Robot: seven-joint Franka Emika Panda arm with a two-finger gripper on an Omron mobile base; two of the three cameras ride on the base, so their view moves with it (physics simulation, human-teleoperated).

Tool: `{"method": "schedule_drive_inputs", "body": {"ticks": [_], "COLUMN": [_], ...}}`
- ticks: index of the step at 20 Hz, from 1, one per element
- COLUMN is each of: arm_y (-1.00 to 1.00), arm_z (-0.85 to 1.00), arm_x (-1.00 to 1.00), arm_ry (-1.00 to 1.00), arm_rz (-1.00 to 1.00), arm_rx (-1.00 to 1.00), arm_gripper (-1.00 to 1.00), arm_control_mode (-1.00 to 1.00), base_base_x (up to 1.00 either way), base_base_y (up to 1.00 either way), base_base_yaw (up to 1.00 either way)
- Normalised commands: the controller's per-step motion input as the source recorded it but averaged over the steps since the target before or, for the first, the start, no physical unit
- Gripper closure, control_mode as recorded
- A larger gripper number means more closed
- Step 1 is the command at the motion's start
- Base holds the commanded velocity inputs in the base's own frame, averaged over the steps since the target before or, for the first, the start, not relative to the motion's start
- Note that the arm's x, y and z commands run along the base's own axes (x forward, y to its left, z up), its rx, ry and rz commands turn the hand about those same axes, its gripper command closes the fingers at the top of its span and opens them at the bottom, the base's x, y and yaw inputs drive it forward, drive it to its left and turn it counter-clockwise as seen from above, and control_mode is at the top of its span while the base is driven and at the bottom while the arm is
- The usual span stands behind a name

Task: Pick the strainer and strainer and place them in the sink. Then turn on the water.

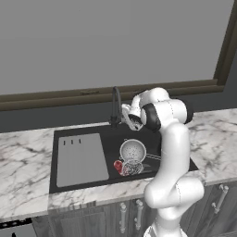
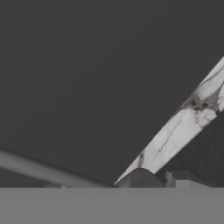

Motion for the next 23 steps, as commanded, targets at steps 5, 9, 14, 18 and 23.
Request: {"method": "schedule_drive_inputs", "body": {"ticks": [5, 9, 14, 18, 23], "arm_y": [-0.17, -0.24, -0.23, -0.07, 0.00], "arm_z": [0.00, 0.00, 0.00, -0.03, 0.00], "arm_x": [-0.03, 0.00, 0.00, 0.00, 0.00], "arm_ry": [0.08, 0.20, 0.20, 0.06, 0.00], "arm_rz": [-0.28, -0.21, -0.14, -0.08, -0.03], "arm_rx": [0.33, 0.37, 0.35, 0.19, 0.04], "arm_gripper": [1.00, 1.00, 1.00, 1.00, 1.00], "arm_control_mode": [-1.00, -1.00, -1.00, -1.00, -1.00], "base_base_x": [0.00, 0.00, 0.00, 0.00, 0.00], "base_base_y": [0.00, 0.00, 0.00, 0.00, 0.00], "base_base_yaw": [0.00, 0.00, 0.00, 0.00, 0.00]}}
